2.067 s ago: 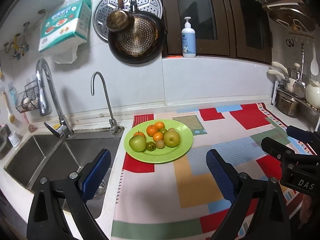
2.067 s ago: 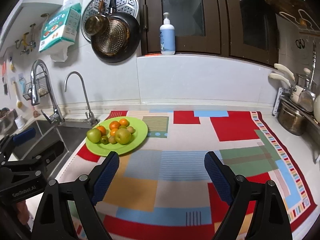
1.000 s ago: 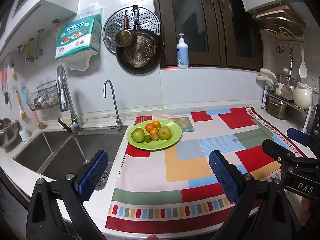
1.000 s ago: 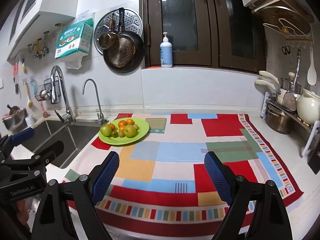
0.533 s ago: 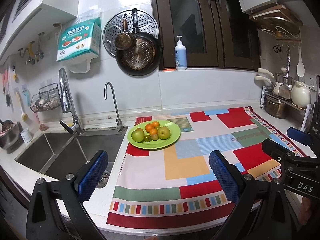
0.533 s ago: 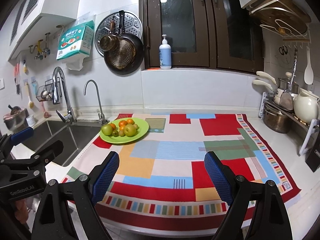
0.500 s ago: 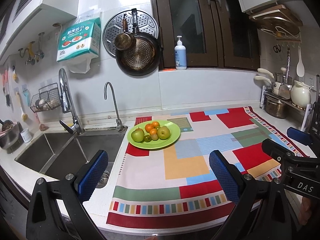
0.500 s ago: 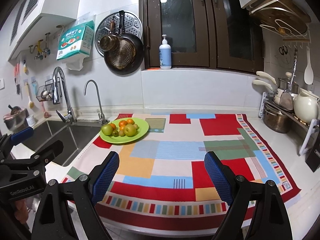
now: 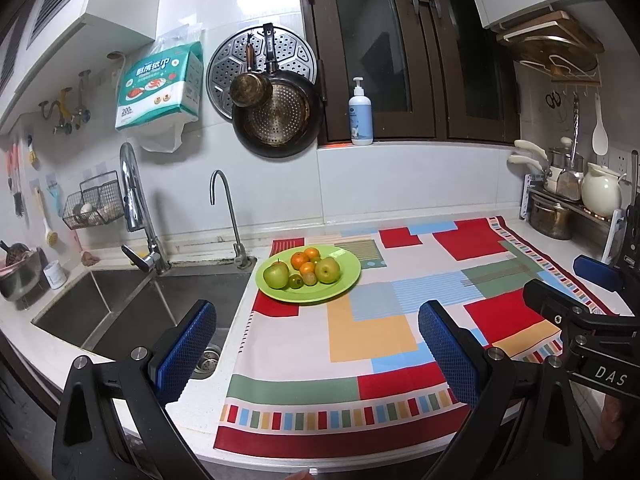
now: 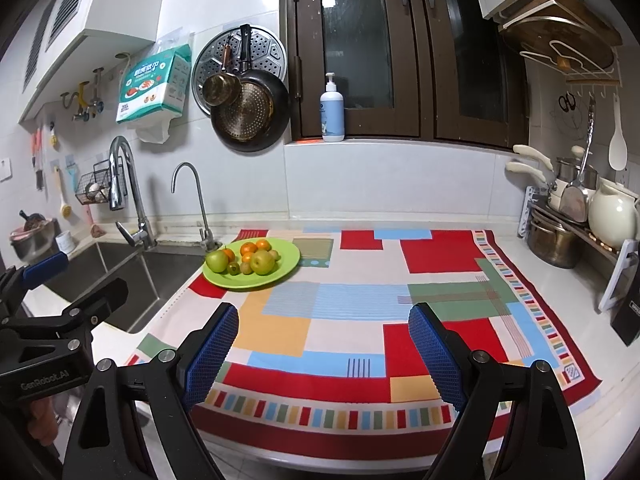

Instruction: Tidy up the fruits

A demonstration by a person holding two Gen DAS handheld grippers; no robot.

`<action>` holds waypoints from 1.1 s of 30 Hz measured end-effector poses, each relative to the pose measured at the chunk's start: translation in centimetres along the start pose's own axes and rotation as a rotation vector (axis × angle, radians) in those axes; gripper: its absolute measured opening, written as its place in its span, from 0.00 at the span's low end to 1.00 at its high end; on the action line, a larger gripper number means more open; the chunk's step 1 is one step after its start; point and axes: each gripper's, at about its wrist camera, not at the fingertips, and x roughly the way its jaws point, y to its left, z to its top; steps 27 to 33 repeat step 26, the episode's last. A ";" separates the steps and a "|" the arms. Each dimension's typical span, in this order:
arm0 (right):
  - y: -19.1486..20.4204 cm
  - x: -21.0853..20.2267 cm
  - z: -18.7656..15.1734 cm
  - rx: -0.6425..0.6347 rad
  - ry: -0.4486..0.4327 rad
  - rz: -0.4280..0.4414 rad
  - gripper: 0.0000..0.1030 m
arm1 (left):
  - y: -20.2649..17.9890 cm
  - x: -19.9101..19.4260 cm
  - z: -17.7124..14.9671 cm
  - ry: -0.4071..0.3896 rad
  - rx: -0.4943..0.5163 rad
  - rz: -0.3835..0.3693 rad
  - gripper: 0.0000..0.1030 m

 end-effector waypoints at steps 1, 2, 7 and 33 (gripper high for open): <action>0.0 0.0 0.0 0.001 -0.001 0.000 0.85 | 0.1 0.0 0.0 0.000 -0.001 -0.002 1.00; 0.0 -0.1 0.0 0.002 -0.001 0.001 0.85 | 0.0 0.0 0.0 0.000 0.000 -0.003 1.00; -0.1 0.0 0.1 0.003 -0.001 0.001 0.85 | -0.1 0.0 0.2 -0.003 -0.004 0.007 1.00; -0.7 1.1 0.1 0.010 0.021 -0.003 0.85 | -0.2 1.0 0.4 0.010 -0.005 0.004 1.00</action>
